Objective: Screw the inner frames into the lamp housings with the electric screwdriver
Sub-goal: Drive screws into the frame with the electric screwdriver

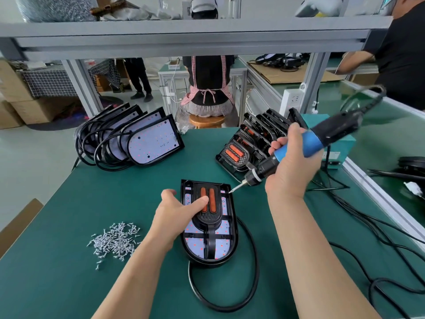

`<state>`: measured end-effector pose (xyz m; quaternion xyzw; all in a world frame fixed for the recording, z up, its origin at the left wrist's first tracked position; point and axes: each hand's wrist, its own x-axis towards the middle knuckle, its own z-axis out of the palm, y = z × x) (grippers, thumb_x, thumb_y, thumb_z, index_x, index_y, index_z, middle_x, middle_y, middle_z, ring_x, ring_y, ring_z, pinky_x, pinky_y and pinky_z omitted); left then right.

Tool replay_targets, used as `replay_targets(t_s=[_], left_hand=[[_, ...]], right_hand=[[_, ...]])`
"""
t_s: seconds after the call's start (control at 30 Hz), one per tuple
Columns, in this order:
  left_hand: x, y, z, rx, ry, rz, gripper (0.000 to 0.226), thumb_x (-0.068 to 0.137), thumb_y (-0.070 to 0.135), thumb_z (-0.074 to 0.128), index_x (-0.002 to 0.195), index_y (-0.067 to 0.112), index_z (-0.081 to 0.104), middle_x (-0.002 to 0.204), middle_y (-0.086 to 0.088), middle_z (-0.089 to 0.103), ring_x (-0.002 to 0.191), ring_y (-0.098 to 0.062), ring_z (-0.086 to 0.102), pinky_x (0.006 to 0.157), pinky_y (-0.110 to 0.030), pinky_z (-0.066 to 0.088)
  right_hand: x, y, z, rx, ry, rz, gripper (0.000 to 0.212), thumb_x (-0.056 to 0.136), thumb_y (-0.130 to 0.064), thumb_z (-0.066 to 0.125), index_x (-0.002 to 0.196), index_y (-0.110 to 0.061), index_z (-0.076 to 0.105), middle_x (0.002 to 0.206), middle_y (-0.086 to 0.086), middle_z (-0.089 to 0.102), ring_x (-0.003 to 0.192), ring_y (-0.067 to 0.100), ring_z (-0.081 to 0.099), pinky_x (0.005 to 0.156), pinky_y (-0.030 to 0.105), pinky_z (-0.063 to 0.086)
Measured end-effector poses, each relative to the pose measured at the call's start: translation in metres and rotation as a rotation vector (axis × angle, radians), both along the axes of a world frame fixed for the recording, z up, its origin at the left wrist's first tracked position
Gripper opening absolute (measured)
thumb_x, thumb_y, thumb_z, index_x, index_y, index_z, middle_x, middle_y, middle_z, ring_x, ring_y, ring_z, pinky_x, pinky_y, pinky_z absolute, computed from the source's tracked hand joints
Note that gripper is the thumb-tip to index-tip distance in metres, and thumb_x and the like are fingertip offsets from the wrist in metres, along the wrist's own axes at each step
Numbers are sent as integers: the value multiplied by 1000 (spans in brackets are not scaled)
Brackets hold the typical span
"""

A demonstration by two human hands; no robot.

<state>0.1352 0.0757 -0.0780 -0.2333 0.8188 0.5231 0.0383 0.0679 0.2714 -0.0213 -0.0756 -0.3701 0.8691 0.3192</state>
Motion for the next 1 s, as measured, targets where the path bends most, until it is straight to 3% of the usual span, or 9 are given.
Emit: replay_targets(t_s=[0.07,0.17,0.3,0.53,0.7,0.87,1.0], left_hand=[[-2,-3,-1,59,-31,-24,88,67,55,87,134,15,46,122,-1,64,111,-22,64,100,-45,52],[-3,-3,-2,108,-30,-76,53,73,49,84,112,22,61,109,2,73,100,-19,71,97,-45,55],[-8,1,-8,174,29,-51,29,82,29,82,106,18,68,102,-1,77,94,-22,74,94,-44,57],[-10,0,-16,288,73,3,30,80,23,84,105,16,68,94,-2,79,87,-22,77,89,-45,60],[-11,-1,-19,320,81,-4,33,79,23,85,105,16,67,89,1,80,83,-21,77,87,-44,60],[-11,-1,-20,349,89,12,33,78,21,86,105,14,68,91,-3,80,85,-25,77,88,-46,60],[-11,0,-21,360,95,17,31,78,20,86,103,14,69,92,-4,80,87,-26,77,91,-48,59]], right_hand=[[-10,-8,0,79,22,0,22,90,-14,71,101,-10,53,72,3,58,56,17,55,57,31,50],[-23,-17,-4,163,14,20,23,91,-14,72,103,-8,54,70,2,60,57,17,57,59,32,52],[-33,-21,-8,184,4,55,23,89,-17,74,100,-9,55,71,4,59,58,16,57,60,32,53],[-37,-27,-16,229,11,75,20,89,-19,73,99,-13,57,69,-10,63,57,11,60,61,30,54],[-37,-26,-16,240,0,76,21,88,-20,74,99,-13,57,74,1,62,59,15,60,60,29,54],[-38,-34,-14,286,11,131,19,90,-16,73,99,-14,56,64,-10,63,54,9,59,56,26,52],[-36,-41,-13,367,22,179,23,86,-22,75,99,-15,57,70,-1,61,53,13,58,56,27,51]])
